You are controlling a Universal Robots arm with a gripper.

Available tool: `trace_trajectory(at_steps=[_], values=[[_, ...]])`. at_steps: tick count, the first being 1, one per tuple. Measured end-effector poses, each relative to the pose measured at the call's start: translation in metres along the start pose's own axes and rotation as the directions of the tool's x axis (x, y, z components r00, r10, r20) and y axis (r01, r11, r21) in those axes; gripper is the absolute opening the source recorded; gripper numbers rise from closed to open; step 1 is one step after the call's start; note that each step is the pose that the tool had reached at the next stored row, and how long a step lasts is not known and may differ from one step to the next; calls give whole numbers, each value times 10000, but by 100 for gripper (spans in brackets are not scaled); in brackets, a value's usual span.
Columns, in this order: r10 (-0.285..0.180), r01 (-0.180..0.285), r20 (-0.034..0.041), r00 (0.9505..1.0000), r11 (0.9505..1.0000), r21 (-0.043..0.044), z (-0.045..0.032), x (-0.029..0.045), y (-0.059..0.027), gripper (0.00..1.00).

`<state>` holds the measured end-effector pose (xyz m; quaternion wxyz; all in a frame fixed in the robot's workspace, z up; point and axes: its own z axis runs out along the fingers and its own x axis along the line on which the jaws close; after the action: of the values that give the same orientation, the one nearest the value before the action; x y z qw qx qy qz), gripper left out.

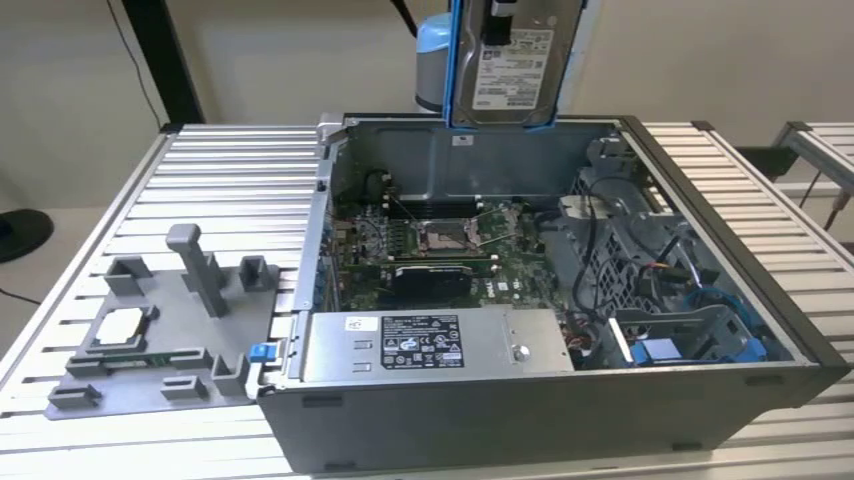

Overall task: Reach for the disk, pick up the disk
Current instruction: 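Pick up the disk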

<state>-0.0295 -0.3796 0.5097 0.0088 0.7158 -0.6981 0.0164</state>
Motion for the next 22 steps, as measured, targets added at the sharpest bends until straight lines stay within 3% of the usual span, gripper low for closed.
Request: trace_trajectory(at_steps=[22], values=[[-18,18,0,10000,10000,1,11,92,-753,0]])
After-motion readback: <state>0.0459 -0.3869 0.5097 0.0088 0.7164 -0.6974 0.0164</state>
